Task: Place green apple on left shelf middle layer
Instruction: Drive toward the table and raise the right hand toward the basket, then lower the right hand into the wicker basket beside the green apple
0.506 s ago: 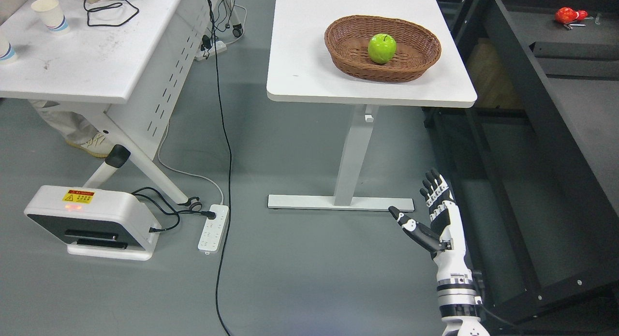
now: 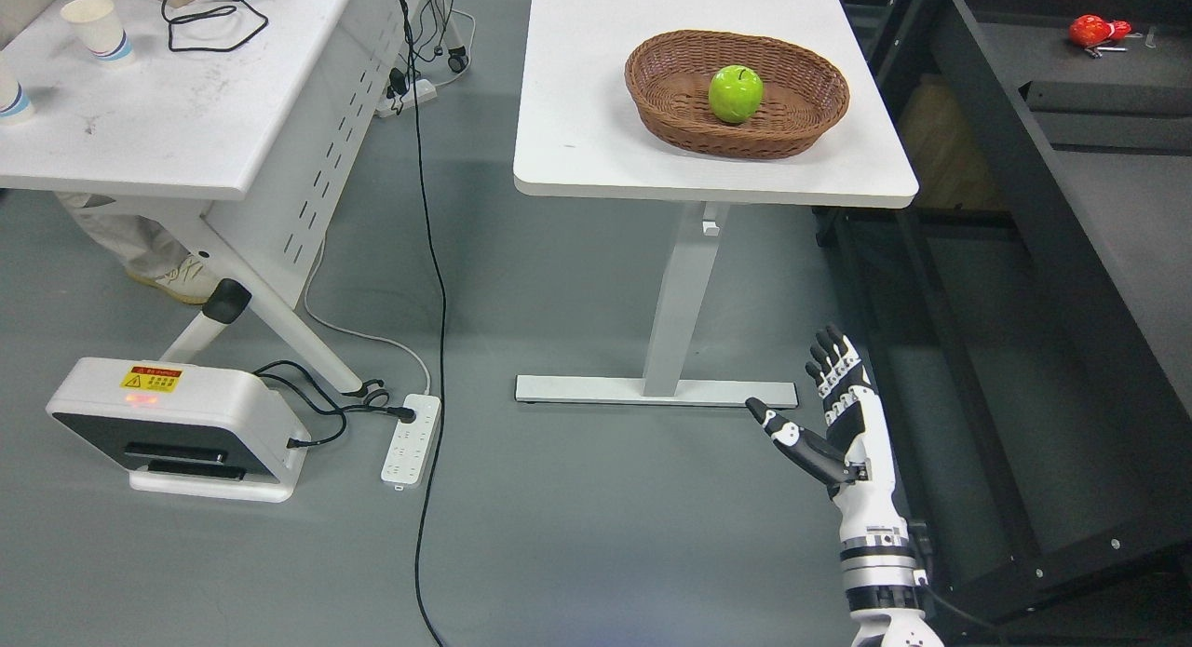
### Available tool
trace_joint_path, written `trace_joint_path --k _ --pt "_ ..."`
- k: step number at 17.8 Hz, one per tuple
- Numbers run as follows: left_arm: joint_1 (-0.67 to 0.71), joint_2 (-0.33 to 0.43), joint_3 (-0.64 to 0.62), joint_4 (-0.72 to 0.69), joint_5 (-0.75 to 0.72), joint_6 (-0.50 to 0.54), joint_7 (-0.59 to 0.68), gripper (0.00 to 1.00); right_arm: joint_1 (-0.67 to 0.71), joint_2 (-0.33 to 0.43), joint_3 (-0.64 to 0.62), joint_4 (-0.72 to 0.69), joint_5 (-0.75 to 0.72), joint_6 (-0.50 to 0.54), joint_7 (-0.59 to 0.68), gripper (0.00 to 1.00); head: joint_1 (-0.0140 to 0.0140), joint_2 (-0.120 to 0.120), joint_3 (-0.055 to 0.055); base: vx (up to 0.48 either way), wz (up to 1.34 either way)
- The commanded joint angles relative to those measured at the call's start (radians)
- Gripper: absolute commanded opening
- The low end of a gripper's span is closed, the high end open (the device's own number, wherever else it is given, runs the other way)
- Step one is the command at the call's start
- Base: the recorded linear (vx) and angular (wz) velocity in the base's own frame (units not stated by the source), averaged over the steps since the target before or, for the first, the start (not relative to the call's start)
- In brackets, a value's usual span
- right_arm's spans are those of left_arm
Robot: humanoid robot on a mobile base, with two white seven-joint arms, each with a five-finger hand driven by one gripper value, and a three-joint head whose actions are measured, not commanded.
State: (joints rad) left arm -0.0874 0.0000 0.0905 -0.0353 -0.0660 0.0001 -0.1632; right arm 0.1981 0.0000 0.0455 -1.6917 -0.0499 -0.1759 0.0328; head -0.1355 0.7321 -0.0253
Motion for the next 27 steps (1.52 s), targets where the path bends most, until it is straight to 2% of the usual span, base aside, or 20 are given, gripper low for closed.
trace_joint_path --k 1,2,5,6,7,10,14,18,20,23,27 --pt "0.0 0.017 0.0 0.0 0.0 -0.002 0.001 1.0 -0.022 -0.017 -0.007 0.001 0.071 -0.011 -0.011 1.0 0.0 0.0 0.0 0.0 0.0" --pt "0.0 0.017 0.0 0.0 0.0 -0.002 0.001 1.0 -0.037 -0.017 -0.031 0.0 0.214 -0.005 -0.039 0.99 0.0 0.0 0.0 0.0 0.0" --pt "0.0 0.017 0.0 0.0 0.0 -0.002 0.001 1.0 -0.078 -0.017 -0.058 -0.006 0.93 0.033 -0.299 0.95 0.0 0.0 0.0 0.011 0.03" --pt "0.0 0.017 0.0 0.0 0.0 -0.002 0.001 1.0 -0.083 -0.017 -0.05 -0.012 1.056 0.05 -0.313 0.95 0.0 0.0 0.0 0.032 0.08" --pt "0.0 0.017 0.0 0.0 0.0 -0.002 0.001 1.0 -0.085 -0.017 -0.05 -0.019 1.09 0.058 -0.315 0.95 0.0 0.0 0.0 0.032 0.08" --pt "0.0 0.017 0.0 0.0 0.0 -0.002 0.001 1.0 -0.083 -0.017 -0.05 -0.031 1.087 0.059 -0.309 0.98 0.0 0.0 0.0 0.074 0.17" --pt "0.0 0.017 0.0 0.0 0.0 -0.002 0.001 1.0 -0.081 -0.017 -0.026 -0.032 1.036 0.004 -0.309 1.0 0.0 0.0 0.0 0.118 0.26" --pt "0.0 0.017 0.0 0.0 0.0 -0.002 0.001 1.0 -0.129 -0.017 -0.024 -0.031 1.035 0.032 -0.304 0.99 0.0 0.0 0.0 0.173 0.07" --pt "0.0 0.017 0.0 0.0 0.0 -0.002 0.001 1.0 -0.167 -0.017 -0.024 -0.025 1.033 0.033 -0.233 0.99 0.0 0.0 0.0 0.21 -0.07" --pt "0.0 0.017 0.0 0.0 0.0 -0.002 0.001 1.0 -0.221 -0.017 -0.026 -0.02 1.015 0.032 -0.055 0.99 0.0 0.0 0.0 0.194 -0.1" --pt "0.0 0.017 0.0 0.0 0.0 -0.002 0.001 1.0 -0.256 -0.017 -0.024 -0.019 0.923 0.027 0.064 0.99 0.0 0.0 0.0 0.221 -0.15"
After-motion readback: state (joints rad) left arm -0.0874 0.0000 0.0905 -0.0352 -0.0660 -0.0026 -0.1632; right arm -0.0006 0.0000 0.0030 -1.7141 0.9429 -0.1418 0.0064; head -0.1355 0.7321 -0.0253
